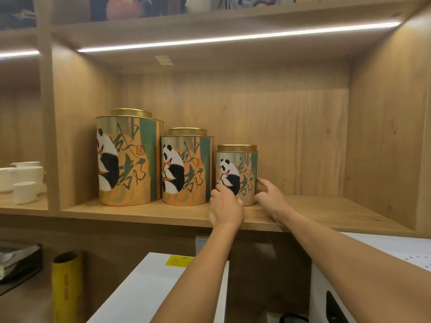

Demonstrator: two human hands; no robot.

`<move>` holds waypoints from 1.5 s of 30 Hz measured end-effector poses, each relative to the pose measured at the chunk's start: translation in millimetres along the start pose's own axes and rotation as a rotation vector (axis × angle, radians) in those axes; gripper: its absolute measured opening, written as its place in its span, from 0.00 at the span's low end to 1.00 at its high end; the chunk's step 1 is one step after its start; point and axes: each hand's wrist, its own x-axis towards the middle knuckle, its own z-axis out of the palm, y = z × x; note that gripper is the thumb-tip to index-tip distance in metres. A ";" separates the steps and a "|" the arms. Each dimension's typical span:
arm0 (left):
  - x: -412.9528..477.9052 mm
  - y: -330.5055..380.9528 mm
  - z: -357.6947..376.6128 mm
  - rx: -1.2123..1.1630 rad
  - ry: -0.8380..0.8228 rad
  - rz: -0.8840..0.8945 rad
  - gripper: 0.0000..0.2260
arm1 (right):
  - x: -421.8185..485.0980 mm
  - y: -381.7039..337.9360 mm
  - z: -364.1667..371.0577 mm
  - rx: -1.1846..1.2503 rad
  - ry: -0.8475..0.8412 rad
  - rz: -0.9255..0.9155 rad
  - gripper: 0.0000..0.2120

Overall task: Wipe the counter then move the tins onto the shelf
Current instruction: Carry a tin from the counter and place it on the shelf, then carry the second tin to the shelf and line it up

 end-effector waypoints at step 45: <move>-1012.3 -111.8 -469.3 0.729 0.098 -1.234 0.11 | -879.8 -74.3 148.9 0.028 -1.526 -0.888 0.17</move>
